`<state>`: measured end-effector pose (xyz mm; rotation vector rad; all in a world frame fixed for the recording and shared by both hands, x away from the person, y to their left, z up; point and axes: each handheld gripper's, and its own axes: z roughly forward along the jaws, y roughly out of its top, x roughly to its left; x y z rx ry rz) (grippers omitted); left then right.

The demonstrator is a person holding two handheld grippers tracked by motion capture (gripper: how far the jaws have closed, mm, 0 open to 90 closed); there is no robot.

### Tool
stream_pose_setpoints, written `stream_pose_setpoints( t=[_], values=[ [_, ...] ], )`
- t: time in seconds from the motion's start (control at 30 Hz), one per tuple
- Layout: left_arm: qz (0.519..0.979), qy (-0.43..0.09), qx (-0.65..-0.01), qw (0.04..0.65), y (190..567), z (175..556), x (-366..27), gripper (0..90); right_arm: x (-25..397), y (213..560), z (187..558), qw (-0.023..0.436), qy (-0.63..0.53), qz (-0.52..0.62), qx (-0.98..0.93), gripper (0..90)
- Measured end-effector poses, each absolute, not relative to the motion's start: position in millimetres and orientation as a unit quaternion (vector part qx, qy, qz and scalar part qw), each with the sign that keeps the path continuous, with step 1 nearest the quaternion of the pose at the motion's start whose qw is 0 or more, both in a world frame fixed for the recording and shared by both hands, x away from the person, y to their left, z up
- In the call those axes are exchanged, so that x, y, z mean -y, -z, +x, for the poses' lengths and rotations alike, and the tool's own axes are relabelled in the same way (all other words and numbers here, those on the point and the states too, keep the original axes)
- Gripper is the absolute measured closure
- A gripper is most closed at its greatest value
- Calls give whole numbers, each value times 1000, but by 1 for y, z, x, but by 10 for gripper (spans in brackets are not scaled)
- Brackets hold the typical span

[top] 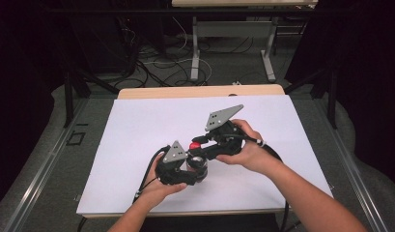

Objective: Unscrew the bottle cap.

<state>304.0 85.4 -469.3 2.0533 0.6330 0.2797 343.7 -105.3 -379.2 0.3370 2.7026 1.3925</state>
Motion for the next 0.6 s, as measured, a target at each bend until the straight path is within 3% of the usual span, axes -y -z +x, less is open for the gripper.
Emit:
stream_pose_setpoints(
  t=[0.1, 0.4, 0.6],
  values=[
    [841, -106, -239, 473, 468, 303, -86, 299, 108, 374, 356, -2, -449, 28, -893, 617],
    [851, -92, -211, 472, 465, 298, -83, 299, 112, 372, 380, -89, -452, -78, -884, 617],
    [854, -95, -214, 465, 467, 299, -82, 299, 115, 370, 387, -94, -466, -64, -877, 616]
  ],
)
